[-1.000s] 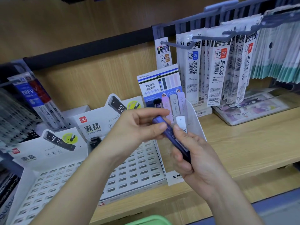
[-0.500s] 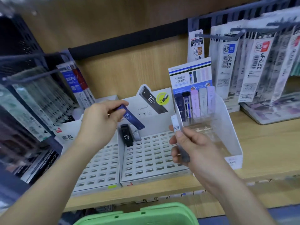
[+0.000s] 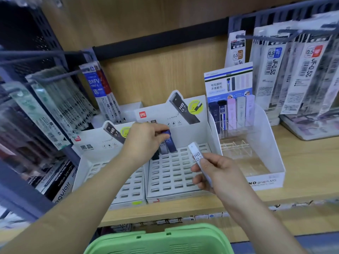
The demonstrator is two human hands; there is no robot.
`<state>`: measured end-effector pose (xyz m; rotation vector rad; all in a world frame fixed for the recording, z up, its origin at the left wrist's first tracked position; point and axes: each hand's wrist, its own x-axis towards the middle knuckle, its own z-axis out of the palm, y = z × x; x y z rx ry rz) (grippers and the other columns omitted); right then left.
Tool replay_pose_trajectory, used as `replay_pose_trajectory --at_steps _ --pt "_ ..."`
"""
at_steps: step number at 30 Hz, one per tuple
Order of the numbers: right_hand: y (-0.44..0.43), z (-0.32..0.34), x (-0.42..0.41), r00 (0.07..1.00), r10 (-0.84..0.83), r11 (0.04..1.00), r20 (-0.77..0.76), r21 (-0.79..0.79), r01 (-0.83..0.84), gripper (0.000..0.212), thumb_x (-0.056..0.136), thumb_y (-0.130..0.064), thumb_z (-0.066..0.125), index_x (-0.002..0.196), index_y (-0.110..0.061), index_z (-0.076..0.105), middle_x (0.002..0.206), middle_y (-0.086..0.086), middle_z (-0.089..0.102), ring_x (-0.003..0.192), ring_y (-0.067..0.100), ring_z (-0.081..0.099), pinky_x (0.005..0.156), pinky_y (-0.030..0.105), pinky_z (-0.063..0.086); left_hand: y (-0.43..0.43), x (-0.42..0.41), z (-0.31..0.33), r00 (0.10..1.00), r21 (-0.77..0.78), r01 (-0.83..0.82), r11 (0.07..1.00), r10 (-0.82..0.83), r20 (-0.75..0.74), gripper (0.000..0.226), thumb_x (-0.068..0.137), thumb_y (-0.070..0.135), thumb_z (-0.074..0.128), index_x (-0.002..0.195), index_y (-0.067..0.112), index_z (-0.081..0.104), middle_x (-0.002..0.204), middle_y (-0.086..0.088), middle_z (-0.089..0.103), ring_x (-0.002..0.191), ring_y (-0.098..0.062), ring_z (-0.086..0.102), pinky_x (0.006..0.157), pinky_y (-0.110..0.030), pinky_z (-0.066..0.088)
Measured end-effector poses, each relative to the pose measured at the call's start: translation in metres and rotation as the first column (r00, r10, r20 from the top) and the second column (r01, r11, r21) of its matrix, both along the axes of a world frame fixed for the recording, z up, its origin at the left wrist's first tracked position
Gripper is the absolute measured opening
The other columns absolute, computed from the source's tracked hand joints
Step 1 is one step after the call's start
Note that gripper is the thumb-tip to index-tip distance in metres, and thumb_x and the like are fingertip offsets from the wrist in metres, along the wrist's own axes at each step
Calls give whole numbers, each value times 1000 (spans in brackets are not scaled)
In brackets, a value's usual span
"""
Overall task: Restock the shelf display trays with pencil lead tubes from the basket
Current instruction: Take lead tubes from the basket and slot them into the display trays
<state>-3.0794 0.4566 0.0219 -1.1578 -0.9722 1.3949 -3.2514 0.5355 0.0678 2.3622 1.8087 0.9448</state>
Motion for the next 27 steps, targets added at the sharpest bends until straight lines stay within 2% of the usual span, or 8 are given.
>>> replay_pose_trajectory --at_steps 7,10,13,16,20,22,24,27 --pt "4 -3 1 1000 -7 999 -27 -37 6 18 101 -6 47 102 -8 65 79 8 64 49 10 59 50 22 50 12 -3 -8 988 -21 116 993 -117 -102 14 91 20 61 94 20 75 84 -3 74 82 -22 65 74 -34 49" --pt "6 -5 -2 999 4 999 -38 -47 -5 17 101 -7 49 101 -9 66 81 7 63 51 12 61 51 22 53 16 0 -12 976 79 159 984 -144 -161 20 92 16 56 96 13 75 91 -6 72 87 -25 64 75 -31 49" --pt "7 -8 -4 999 11 999 -42 -45 -13 17 100 -7 51 109 -7 65 90 14 65 54 13 63 53 23 55 22 5 -14 985 167 123 978 -100 -139 16 85 8 66 98 11 75 93 -7 68 89 -25 62 76 -23 42" --pt "8 -8 -4 999 -4 1000 -52 -28 3 14 97 -3 55 106 -5 66 85 13 62 53 13 63 52 22 54 26 9 -20 976 164 108 980 -73 -205 11 82 10 64 86 10 75 84 -9 70 83 -32 61 74 -37 51" --pt "9 -8 -2 995 14 1000 -97 -16 -15 14 92 2 61 101 -8 64 75 12 60 53 17 65 51 24 54 26 6 -29 965 254 112 961 -44 -258 14 80 4 63 85 9 76 81 -6 64 77 -32 55 68 -27 44" --pt "9 -9 -1 996 24 1000 -90 -7 -25 15 89 4 65 100 -7 62 70 10 62 54 18 65 52 25 53 19 8 -28 979 231 96 968 -50 -199 18 86 4 62 97 10 76 87 -6 62 84 -29 56 75 -25 40" --pt "9 -9 0 996 18 1000 -93 12 -17 18 87 5 67 101 -4 60 66 7 61 53 19 65 50 23 50 5 11 -24 998 97 64 993 -63 -12 19 92 12 59 103 16 74 90 1 65 85 -21 58 76 -23 41" --pt "9 -9 -1 998 -18 999 -67 44 21 24 83 5 71 101 -7 60 69 7 67 56 17 66 52 21 50 -24 14 -22 952 -157 131 979 -80 295 15 91 25 62 89 24 76 78 3 71 79 -21 64 74 -31 50"
